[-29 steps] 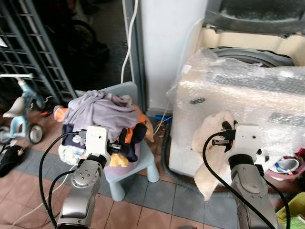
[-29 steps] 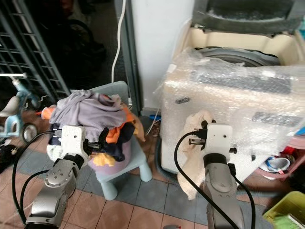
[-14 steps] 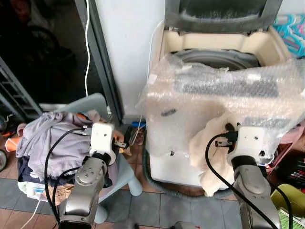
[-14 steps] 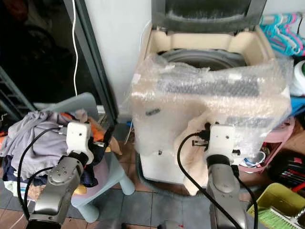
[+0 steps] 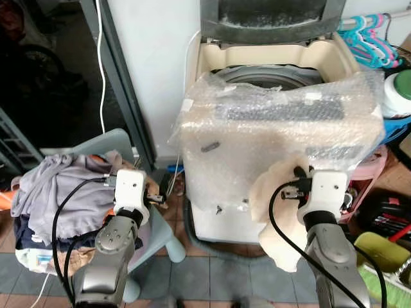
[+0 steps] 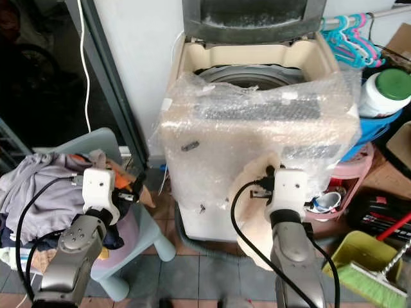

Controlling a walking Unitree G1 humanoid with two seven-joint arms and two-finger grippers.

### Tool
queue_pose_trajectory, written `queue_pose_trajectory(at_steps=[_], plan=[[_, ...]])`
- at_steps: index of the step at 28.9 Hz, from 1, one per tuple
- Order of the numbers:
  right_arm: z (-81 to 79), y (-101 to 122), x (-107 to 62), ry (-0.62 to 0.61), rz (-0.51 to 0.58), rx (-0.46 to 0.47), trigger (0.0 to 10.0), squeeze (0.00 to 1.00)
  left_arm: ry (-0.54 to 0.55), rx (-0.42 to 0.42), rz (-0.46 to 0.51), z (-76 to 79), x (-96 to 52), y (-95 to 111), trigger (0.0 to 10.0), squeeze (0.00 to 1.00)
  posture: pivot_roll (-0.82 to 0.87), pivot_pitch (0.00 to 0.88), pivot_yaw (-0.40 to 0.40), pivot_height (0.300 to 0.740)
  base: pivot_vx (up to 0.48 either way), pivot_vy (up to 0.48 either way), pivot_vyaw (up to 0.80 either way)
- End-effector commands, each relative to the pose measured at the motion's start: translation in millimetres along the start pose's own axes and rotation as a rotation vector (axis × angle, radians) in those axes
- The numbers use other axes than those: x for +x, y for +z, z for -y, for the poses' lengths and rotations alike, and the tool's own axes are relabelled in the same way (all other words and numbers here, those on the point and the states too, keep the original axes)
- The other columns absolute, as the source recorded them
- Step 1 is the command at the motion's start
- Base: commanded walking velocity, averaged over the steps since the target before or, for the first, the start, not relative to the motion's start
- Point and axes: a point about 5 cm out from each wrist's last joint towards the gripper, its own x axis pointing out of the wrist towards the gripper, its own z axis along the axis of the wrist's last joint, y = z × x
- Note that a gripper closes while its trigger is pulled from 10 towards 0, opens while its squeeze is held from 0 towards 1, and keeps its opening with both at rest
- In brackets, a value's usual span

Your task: Clothes washing

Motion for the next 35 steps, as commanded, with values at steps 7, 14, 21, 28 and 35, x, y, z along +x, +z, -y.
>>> queue_pose_trajectory(at_steps=[7,14,21,28,35], plan=[[-13.0,1,-1.8,0.082,0.008,0.032,10.0,0.0,-0.012,0.005,-0.004,-0.2,-1.4,0,10.0,0.0,-0.09,0.0,0.063,0.74,0.0,0.0,0.0],[-15.6,2,0.7,0.101,0.015,0.04,10.0,0.0,0.004,-0.003,-0.006,-1.9,-2.2,-1,10.0,0.0,-0.09,0.0,0.06,0.74,0.0,0.0,0.0],[-16.2,3,2.3,0.108,0.017,0.039,10.0,0.0,-0.008,0.002,0.003,-2.1,-2.9,-1,10.0,0.0,-0.09,0.0,0.058,0.74,0.0,-0.343,0.0],[-15.3,4,5.1,0.107,0.023,0.033,10.0,0.0,-0.004,-0.007,0.003,-1.7,-1.3,0,10.0,0.0,-0.09,0.0,0.058,0.74,0.0,-0.411,0.0],[-15.9,3,5.4,0.103,0.019,0.047,10.0,0.0,0.009,-0.012,0.004,-3.9,-1.3,0,10.0,0.0,-0.08,0.0,0.059,0.74,0.0,0.0,0.0]])
